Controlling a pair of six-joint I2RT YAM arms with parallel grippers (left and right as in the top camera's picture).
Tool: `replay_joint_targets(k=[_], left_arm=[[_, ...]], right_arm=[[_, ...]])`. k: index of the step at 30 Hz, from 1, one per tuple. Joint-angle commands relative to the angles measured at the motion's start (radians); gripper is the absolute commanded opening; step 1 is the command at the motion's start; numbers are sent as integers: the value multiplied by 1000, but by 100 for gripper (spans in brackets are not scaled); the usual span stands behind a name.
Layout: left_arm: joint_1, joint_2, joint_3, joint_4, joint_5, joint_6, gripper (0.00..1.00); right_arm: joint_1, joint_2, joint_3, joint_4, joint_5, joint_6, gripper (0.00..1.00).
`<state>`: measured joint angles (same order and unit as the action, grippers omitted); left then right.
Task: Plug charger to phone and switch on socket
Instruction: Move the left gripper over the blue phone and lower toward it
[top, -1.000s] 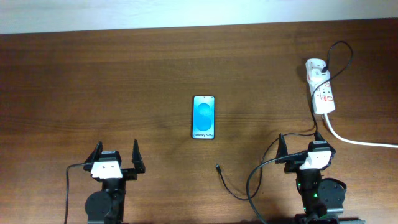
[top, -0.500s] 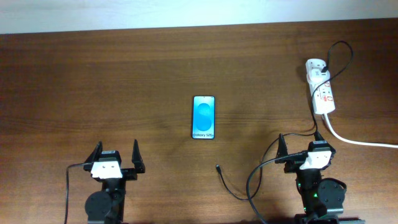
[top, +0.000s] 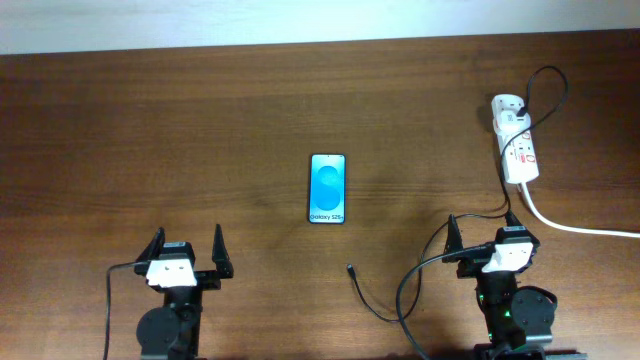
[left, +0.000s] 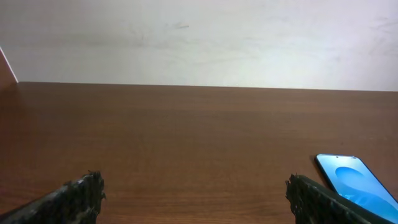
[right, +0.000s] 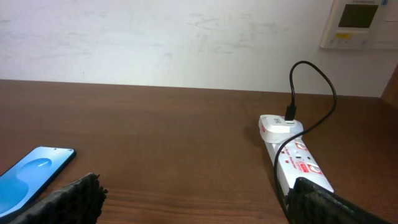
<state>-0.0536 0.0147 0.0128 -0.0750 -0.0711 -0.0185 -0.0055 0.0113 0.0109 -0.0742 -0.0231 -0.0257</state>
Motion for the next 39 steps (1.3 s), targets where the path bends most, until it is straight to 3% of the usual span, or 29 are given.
replay_joint_targets(k=[1,3,5,6,9,11,12,13,15,16,17,19,21,22,26,28,30,32,35,39], left_arm=[[2,-3,-3,76,179,11,99],[2,-3,-3,267,372,11,99],[2,-3,5,581,384,11,99],[2,-3,34,636,357,11,99],[2,40,200,614,333,12,99],[2,183,394,579,384,11,99],[2,239,467,512,424,11,99],[2,344,608,328,465,11,99],[2,667,987,-195,471,12,99],[2,845,1184,-421,554,12,99],[2,960,1302,-547,679,12,99],[2,1151,1435,-593,868,-7,99],[-32,1289,1488,-618,872,-128,99],[-84,1377,1525,-692,800,-135,99],[-288,1759,1949,-1236,124,-179,99],[-338,1891,2074,-1325,90,-179,99],[-368,1948,2072,-1302,214,-180,99],[-389,2010,2069,-1292,214,-338,99],[-441,2115,2069,-1303,117,-440,99],[-482,2235,2069,-1276,93,-461,99]], right_arm=[[5,-5,-5,-5,13,4,98],[5,-5,-5,-5,13,4,98],[5,-5,-5,-5,13,4,98],[5,-5,-5,-5,13,4,98],[5,-5,-5,-5,13,4,98],[5,-5,-5,-5,13,4,98],[5,-5,-5,-5,13,4,98],[5,-5,-5,-5,13,4,98],[5,-5,-5,-5,13,4,98],[5,-5,-5,-5,13,4,98],[5,-5,-5,-5,13,4,99],[5,-5,-5,-5,13,4,98],[5,-5,-5,-5,13,4,98],[5,-5,-5,-5,13,4,98],[5,-5,-5,-5,13,4,98],[5,-5,-5,-5,13,4,98],[5,-5,-5,-5,13,4,98],[5,-5,-5,-5,13,4,98],[5,-5,-5,-5,13,4,98],[5,-5,-5,-5,13,4,98]])
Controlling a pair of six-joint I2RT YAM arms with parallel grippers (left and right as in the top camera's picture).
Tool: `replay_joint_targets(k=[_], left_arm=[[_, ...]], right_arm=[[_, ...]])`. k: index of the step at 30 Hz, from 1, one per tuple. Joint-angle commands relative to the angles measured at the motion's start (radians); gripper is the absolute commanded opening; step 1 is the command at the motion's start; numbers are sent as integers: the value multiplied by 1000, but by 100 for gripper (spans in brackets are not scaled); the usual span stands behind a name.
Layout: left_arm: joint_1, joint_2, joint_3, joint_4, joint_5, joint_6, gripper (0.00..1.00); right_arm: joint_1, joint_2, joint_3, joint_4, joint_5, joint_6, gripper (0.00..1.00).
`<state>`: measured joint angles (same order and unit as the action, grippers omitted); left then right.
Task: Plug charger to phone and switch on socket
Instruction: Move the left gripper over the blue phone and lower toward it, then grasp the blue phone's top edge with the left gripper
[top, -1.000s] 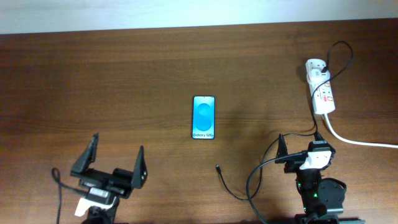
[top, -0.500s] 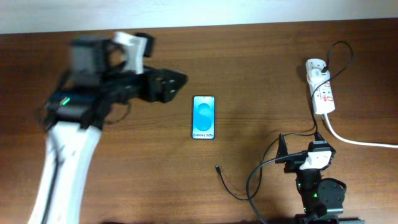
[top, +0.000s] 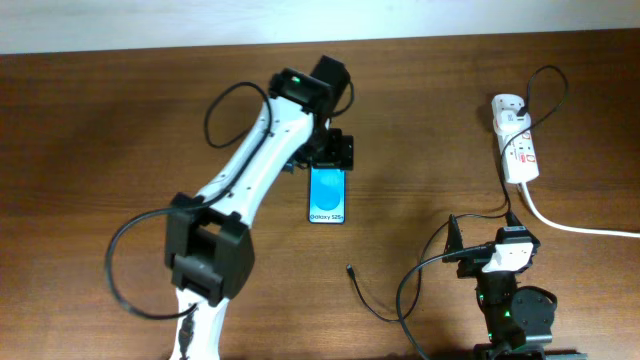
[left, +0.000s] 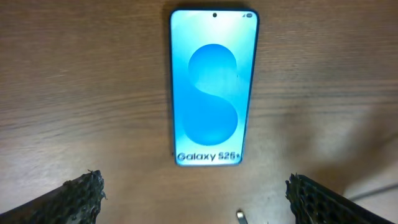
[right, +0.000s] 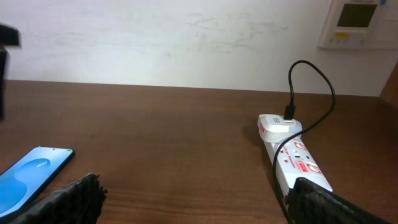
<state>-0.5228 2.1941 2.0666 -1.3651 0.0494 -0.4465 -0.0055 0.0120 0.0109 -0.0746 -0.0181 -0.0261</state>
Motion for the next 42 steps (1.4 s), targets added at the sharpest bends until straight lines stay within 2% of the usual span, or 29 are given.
replay_joint_targets(k=[1,4,12,19,27,32,37,42], left_arm=[[-21,88,15,27,-27,-41,99],[-23,164,14,44,-27,-54,99],[-28,174,8,134,-28,-50,99],[-35,305,8,124,-28,-50,99],[-35,310,8,73,-27,-50,100],[-35,310,8,71,-20,-50,74],[-27,309,26,63,-20,-50,74],[13,309,139,-24,-20,-50,74]], right_arm=[[5,-6,-5,-5,8,4,98],[5,-6,-5,-5,8,4,98],[5,-6,-5,-5,8,4,98],[5,-6,-5,-5,8,4,98],[5,-6,-5,-5,8,4,98],[5,-6,-5,-5,8,4,98],[5,-6,-5,-5,8,4,98],[5,-6,-5,-5,8,4,98]])
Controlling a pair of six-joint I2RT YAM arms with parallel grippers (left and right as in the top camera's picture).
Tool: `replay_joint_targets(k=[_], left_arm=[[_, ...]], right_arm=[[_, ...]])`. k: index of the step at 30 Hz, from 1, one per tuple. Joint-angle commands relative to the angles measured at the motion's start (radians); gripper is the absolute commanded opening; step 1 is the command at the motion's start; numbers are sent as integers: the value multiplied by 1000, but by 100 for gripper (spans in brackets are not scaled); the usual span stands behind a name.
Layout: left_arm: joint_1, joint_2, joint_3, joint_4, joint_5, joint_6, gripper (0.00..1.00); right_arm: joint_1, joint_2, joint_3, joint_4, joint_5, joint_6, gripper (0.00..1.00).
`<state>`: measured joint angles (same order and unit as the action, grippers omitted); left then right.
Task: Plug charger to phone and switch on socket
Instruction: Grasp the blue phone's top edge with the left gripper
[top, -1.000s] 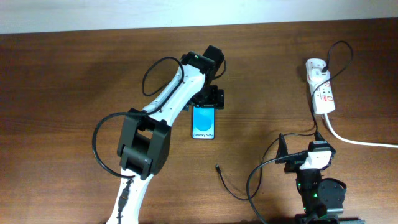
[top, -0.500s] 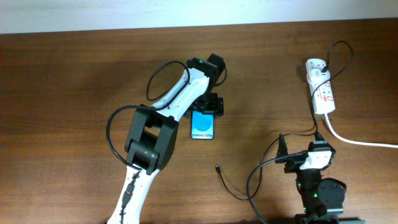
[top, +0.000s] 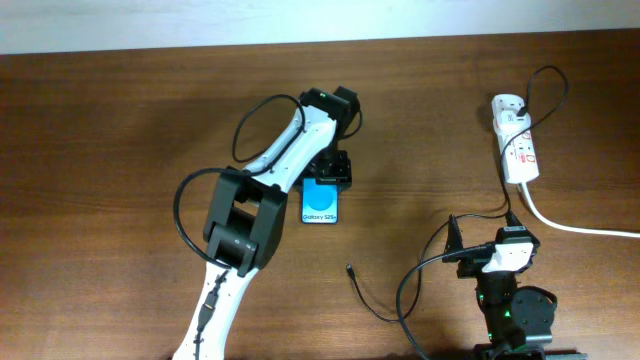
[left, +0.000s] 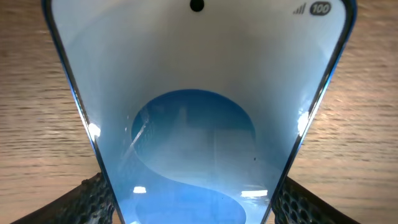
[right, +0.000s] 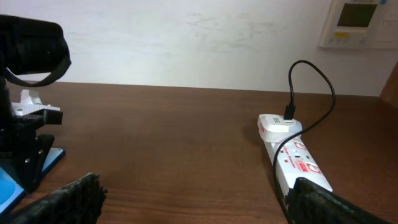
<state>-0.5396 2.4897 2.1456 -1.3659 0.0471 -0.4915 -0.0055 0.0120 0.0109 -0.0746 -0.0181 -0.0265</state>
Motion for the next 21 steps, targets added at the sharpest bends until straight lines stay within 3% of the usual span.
replay_joint_targets(k=[1,6,11,13,18,21], left_arm=[[40,14,64,-19,-18,-5,74],[52,14,64,146,-108,0,75],[51,15,29,162,-115,-2,76],[51,15,-23,189,-115,-2,99],[50,15,-32,206,-115,-2,100],[50,16,-50,211,-115,-2,93]], right_arm=[[5,-6,-5,-5,8,5,98],[5,-6,-5,-5,8,5,98],[5,-6,-5,-5,8,5,98],[5,-6,-5,-5,8,5,98],[5,-6,-5,-5,8,5,98],[5,-6,-5,-5,8,5,98]])
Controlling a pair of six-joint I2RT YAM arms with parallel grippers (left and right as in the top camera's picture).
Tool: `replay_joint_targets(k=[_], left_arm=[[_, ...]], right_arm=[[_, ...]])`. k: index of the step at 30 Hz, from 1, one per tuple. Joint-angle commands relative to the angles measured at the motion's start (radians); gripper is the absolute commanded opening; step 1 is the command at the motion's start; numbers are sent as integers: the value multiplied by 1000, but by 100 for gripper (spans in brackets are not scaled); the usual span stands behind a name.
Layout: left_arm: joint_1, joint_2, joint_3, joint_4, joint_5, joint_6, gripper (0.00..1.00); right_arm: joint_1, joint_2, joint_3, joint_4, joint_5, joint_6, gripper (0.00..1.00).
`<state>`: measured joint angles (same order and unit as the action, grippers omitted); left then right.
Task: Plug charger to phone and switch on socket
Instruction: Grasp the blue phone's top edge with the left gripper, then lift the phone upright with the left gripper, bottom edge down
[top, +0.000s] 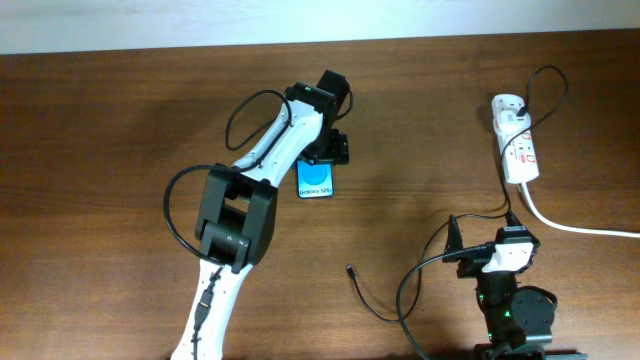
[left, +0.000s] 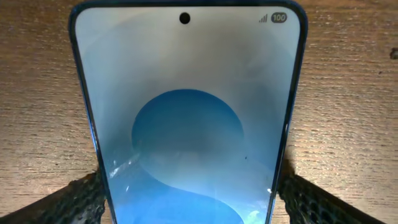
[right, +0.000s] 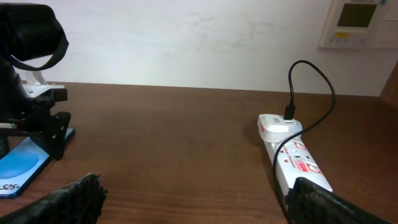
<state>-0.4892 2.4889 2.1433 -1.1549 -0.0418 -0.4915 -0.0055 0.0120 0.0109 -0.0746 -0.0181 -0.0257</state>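
Note:
The phone (top: 316, 180), its blue screen lit, fills the left wrist view (left: 186, 112) above the wooden table (top: 120, 140). My left gripper (top: 325, 150) is shut on it, a finger (left: 74, 199) pressed against each long edge. Whether it is off the table I cannot tell. The black charger cable's free plug (top: 349, 268) lies on the table in front of the phone. The cable runs back to the adapter (right: 280, 126) in the white power strip (top: 517, 140). My right gripper (right: 193, 205) stands open and empty at its base.
The power strip's white mains lead (top: 580, 228) runs off the right edge. The black cable loops (top: 405, 300) beside the right arm's base (top: 505, 300). A wall panel (right: 359, 23) hangs behind the table.
The phone, with my left gripper on it, has shifted a little away from the arm bases and to the left. The right arm and cable have not moved.
Both grippers stood open at their bases with the phone lying mid-table. Then my left gripper hovered open over the phone's far end. Then its fingers were down around the phone, and now it holds the phone slightly farther back.

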Motion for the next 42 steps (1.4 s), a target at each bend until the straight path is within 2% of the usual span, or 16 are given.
replay_joint_targets(k=[1,3,4,7,11,17,19,22,24,25,26,30,34,36,42], left_arm=[[0,17,-59,1,-26,-2,93],[0,17,-66,3,-26,-2,85],[0,17,-66,3,-26,-2,84],[0,17,-66,3,-27,-2,70],[5,16,-20,-42,-27,-1,69],[86,13,307,-291,13,-2,67],[112,13,377,-349,140,-1,68],[179,13,403,-406,449,0,71],[234,13,403,-412,745,82,69],[266,13,403,-414,919,105,68],[290,13,403,-426,1031,105,68],[347,13,403,-429,1315,105,69],[379,13,403,-428,1437,104,69],[400,13,403,-430,1506,100,66],[421,13,403,-437,1547,-18,66]], right_arm=[[5,-6,-5,-5,8,4,99],[5,-6,-5,-5,8,4,98],[5,-6,-5,-5,8,4,98],[5,-6,-5,-5,8,4,98],[5,-6,-5,-5,8,4,98],[5,-6,-5,-5,8,4,98],[5,-6,-5,-5,8,4,98],[5,-6,-5,-5,8,4,98],[5,-6,-5,-5,8,4,98],[5,-6,-5,-5,8,4,98],[5,-6,-5,-5,8,4,98],[5,-6,-5,-5,8,4,98],[5,-6,-5,-5,8,4,98],[5,-6,-5,-5,8,4,98],[5,-6,-5,-5,8,4,98]])
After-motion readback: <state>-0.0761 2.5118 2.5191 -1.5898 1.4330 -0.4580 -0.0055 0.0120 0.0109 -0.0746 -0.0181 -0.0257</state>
